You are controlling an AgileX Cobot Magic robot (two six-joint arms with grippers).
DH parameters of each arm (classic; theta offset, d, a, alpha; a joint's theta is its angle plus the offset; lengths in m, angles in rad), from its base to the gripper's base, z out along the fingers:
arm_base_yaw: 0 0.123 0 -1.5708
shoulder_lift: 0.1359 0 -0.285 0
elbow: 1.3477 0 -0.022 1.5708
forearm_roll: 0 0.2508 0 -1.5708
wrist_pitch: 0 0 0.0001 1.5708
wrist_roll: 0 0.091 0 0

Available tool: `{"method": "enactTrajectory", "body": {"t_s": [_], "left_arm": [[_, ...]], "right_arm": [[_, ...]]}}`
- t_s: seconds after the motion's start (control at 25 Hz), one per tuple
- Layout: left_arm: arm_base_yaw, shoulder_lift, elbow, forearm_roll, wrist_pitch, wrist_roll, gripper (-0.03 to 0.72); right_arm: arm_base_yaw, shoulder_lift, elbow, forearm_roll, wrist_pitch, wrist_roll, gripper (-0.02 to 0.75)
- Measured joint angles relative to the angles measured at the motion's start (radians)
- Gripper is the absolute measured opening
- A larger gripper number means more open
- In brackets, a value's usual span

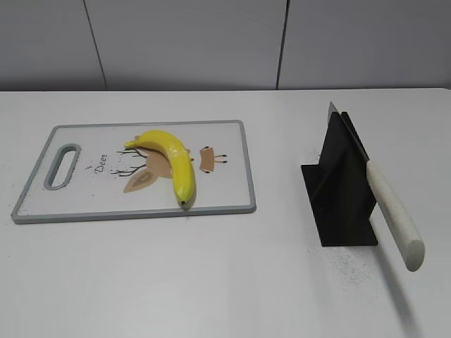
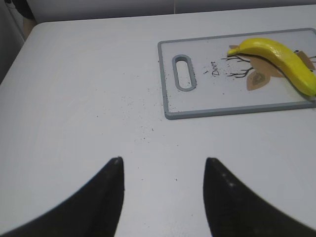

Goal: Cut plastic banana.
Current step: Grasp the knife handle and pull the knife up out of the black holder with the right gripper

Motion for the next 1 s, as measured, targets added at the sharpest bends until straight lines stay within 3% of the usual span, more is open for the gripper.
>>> {"method": "enactTrajectory", "body": {"t_s": [0.48,1.0], "left_arm": [[0.0,0.0,0.0,0.0,0.0,0.0,0.499],[0.0,0.0,0.0,0.0,0.0,0.0,0.492]], "right_arm": [[0.0,0.0,0.0,0.0,-0.007,0.0,0.504],[0.0,0.037,0.001,0.04,-0.15,0.001,0.504]]}}
